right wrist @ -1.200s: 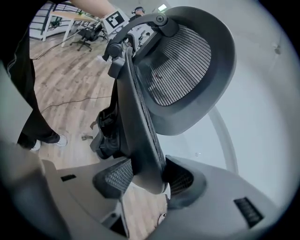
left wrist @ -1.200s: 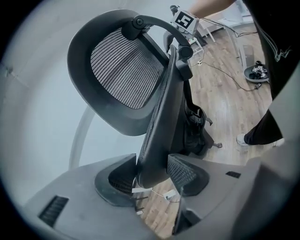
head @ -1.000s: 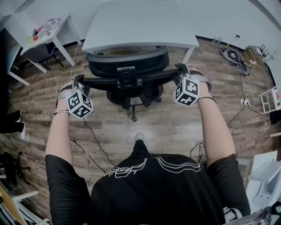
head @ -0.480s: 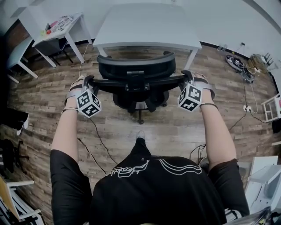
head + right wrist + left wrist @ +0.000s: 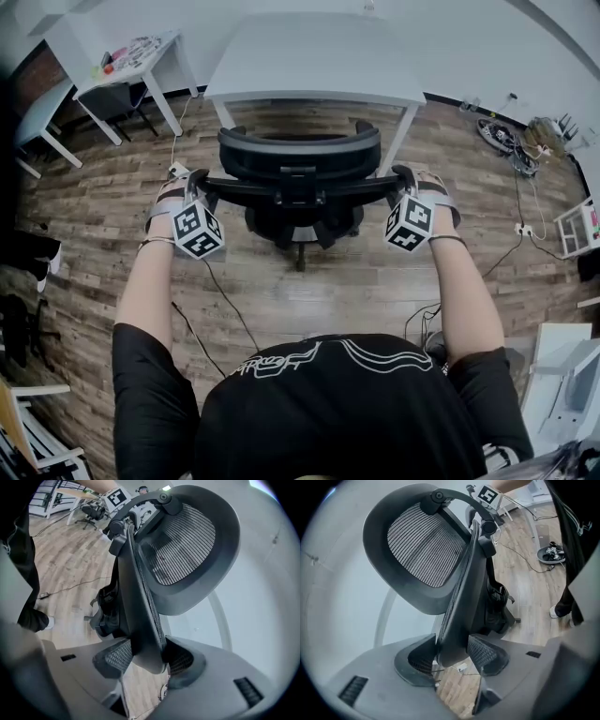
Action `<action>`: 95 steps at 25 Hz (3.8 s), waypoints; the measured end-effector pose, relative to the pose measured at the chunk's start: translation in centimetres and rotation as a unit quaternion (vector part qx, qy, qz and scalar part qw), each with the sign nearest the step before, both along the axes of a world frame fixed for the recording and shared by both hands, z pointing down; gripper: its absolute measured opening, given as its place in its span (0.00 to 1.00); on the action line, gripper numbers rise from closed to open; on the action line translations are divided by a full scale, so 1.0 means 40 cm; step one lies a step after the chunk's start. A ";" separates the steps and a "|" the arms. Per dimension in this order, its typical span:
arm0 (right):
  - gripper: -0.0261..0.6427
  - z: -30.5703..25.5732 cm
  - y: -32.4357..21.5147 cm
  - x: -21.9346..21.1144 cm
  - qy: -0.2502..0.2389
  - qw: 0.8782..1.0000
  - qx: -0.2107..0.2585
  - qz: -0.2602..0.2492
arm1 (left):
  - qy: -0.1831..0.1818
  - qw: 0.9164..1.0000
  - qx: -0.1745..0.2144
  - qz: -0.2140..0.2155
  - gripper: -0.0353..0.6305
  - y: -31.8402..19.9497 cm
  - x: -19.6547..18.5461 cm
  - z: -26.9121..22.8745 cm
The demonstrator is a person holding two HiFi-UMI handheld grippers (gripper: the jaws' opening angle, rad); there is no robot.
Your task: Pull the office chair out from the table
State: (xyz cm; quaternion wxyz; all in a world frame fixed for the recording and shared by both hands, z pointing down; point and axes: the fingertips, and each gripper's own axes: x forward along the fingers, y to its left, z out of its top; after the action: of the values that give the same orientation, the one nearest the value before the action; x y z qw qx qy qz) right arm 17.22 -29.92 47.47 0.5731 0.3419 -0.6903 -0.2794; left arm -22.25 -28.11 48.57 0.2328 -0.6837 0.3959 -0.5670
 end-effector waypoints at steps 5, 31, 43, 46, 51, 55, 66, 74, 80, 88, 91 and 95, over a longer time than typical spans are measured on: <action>0.36 0.014 0.119 0.010 0.009 1.000 0.001 0.024 | 0.005 1.000 0.011 0.017 0.34 0.102 0.008 0.008; 0.36 0.039 0.596 0.045 0.016 0.996 0.016 0.083 | 0.015 0.997 0.024 0.068 0.34 0.508 0.045 0.024; 0.39 0.007 0.648 0.063 -0.019 0.990 0.027 0.139 | 0.142 0.989 -0.012 0.050 0.37 0.569 0.030 -0.023; 0.42 -0.024 0.678 0.063 -0.035 0.987 0.042 0.151 | 0.170 0.984 0.003 0.046 0.37 0.601 0.016 -0.061; 0.42 -0.124 0.795 -0.011 -0.172 0.971 0.058 0.156 | 0.227 0.972 -0.015 0.055 0.37 0.719 0.011 -0.082; 0.42 -0.198 0.932 -0.193 -0.316 0.942 0.005 0.108 | 0.319 0.945 -0.049 0.057 0.34 0.840 0.029 -0.102; 0.18 -0.300 1.245 -0.520 -0.554 0.825 -0.106 -0.032 | 0.645 0.738 -0.179 0.082 0.06 1.132 0.228 -0.289; 0.09 -0.307 1.368 -0.514 -0.630 0.756 -0.170 -0.051 | 0.688 0.687 -0.207 0.106 0.06 1.275 0.325 -0.330; 0.09 -0.302 1.481 -0.450 -0.624 0.766 -0.149 -0.038 | 0.670 0.708 -0.200 0.099 0.06 1.394 0.409 -0.313; 0.09 -0.330 1.634 -0.402 -0.624 0.769 -0.132 -0.050 | 0.674 0.700 -0.207 0.111 0.06 1.566 0.479 -0.350; 0.09 -0.334 1.677 -0.398 -0.626 0.767 -0.130 -0.052 | 0.670 0.704 -0.202 0.119 0.06 1.618 0.484 -0.361; 0.09 -0.354 1.719 -0.396 -0.625 0.768 -0.123 -0.060 | 0.671 0.706 -0.192 0.124 0.06 1.665 0.481 -0.378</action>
State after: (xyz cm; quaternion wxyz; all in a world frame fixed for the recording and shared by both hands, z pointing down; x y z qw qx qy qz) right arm 1.40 38.85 33.33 0.0342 0.3254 -0.9436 0.0498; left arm -3.00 38.51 33.44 -0.1626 -0.9565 0.2420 0.0109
